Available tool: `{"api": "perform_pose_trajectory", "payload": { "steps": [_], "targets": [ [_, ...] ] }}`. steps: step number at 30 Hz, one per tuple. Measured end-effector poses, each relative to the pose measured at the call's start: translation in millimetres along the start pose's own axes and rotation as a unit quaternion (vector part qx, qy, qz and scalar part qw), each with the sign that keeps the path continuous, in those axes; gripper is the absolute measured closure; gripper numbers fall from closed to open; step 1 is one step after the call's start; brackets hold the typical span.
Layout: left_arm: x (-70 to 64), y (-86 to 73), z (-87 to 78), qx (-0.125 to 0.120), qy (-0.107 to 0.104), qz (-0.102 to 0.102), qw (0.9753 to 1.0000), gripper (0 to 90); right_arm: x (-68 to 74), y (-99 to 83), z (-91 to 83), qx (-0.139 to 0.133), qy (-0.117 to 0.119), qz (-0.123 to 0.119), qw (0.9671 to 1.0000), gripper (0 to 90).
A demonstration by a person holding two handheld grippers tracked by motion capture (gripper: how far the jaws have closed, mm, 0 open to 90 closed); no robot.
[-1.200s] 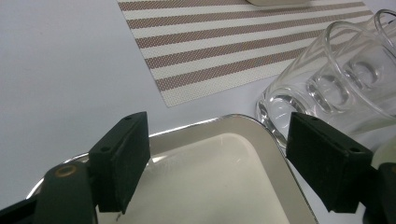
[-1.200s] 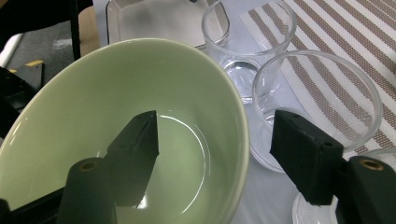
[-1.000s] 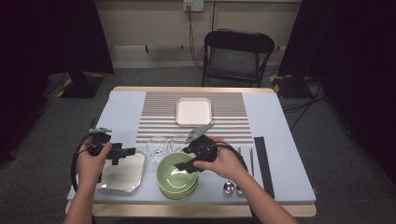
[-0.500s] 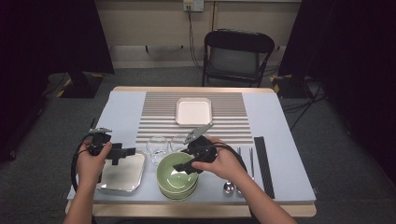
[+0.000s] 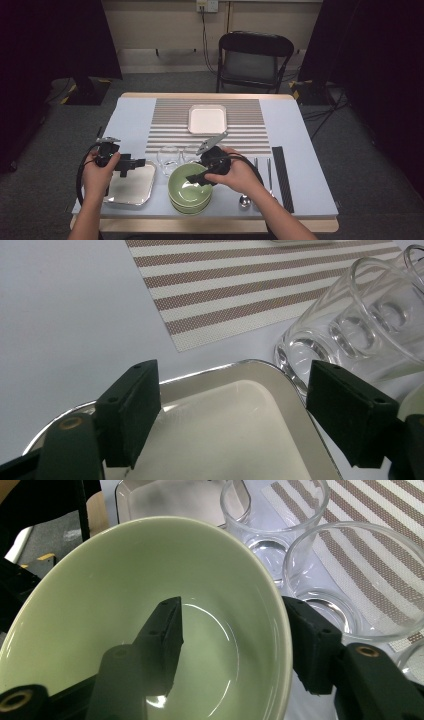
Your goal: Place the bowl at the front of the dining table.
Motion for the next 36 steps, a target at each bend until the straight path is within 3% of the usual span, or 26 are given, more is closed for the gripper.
{"api": "perform_pose_trajectory", "payload": {
  "steps": [10,17,20,29,36],
  "targets": [
    [-0.3,-0.6,0.6,0.002,-0.001,-0.002,1.0000,21.8,-1.3,-0.4,-0.8,0.002,-0.007,-0.005,1.0000,57.7],
    [0.0,-0.5,0.7,0.002,0.000,0.000,1.0000,21.8,-6.9,-3.1,0.5,0.010,-0.020,0.000,0.9997,72.4],
    [0.7,-0.7,0.5,0.002,0.001,-0.001,1.0000,21.8,-11.8,-4.9,0.9,0.010,-0.040,-0.011,0.9991,82.3],
    [0.2,-0.9,0.5,0.002,-0.001,-0.001,1.0000,21.8,-10.4,-3.7,-2.5,0.000,-0.041,-0.010,0.9991,83.9],
    [1.6,-1.5,1.2,0.003,-0.002,-0.004,1.0000,21.9,-9.8,-1.8,-6.3,-0.015,-0.028,0.017,0.9994,83.6]
  ]
}}
Point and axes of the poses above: each handheld gripper's, and its own axes: z roughly forward along the jaws, y roughly out of its top, x roughly to its left, the point moved 10 cm from there along z, roughly forward along the jaws, and after that the axes turned 7 degrees about x, right-handed, at the moved point
